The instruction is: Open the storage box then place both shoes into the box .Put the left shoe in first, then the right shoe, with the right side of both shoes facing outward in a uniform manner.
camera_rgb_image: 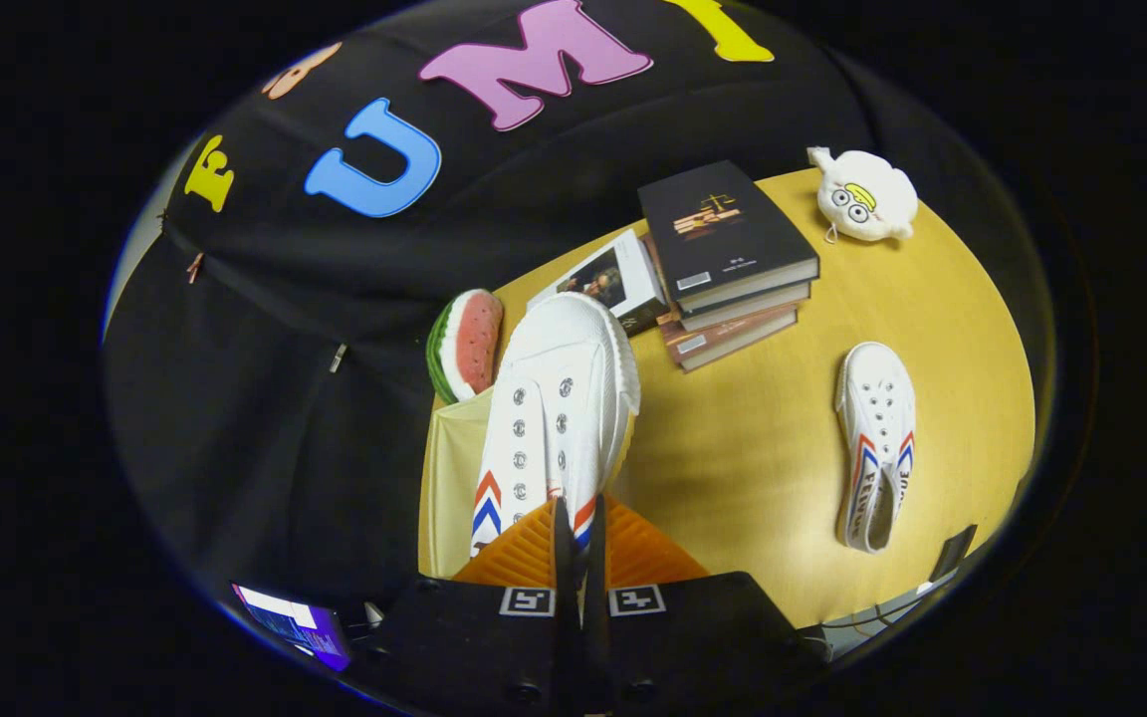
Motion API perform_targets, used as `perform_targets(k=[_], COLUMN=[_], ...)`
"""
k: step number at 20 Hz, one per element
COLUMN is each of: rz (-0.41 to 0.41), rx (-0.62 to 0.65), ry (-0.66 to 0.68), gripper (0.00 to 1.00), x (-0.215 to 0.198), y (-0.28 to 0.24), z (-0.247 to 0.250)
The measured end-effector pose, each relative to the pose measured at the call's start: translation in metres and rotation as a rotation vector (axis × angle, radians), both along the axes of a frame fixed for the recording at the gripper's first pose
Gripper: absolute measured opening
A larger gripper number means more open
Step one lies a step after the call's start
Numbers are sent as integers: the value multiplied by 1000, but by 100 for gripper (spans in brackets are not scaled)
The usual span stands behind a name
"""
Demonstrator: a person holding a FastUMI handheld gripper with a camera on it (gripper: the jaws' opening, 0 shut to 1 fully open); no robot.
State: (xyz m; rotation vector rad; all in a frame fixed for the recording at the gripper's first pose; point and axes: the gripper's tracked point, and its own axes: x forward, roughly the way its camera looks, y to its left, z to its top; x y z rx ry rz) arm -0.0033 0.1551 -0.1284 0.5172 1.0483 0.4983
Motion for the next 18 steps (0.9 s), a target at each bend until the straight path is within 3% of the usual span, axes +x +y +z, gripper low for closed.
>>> perform_targets(k=[8, 12, 18], rz=[138, 144, 138], rx=[26, 28, -47], ry=[18, 19, 34], gripper=[5, 5, 5], x=[-27, -25, -22], y=[116, 153, 166], z=[-4, -14, -36])
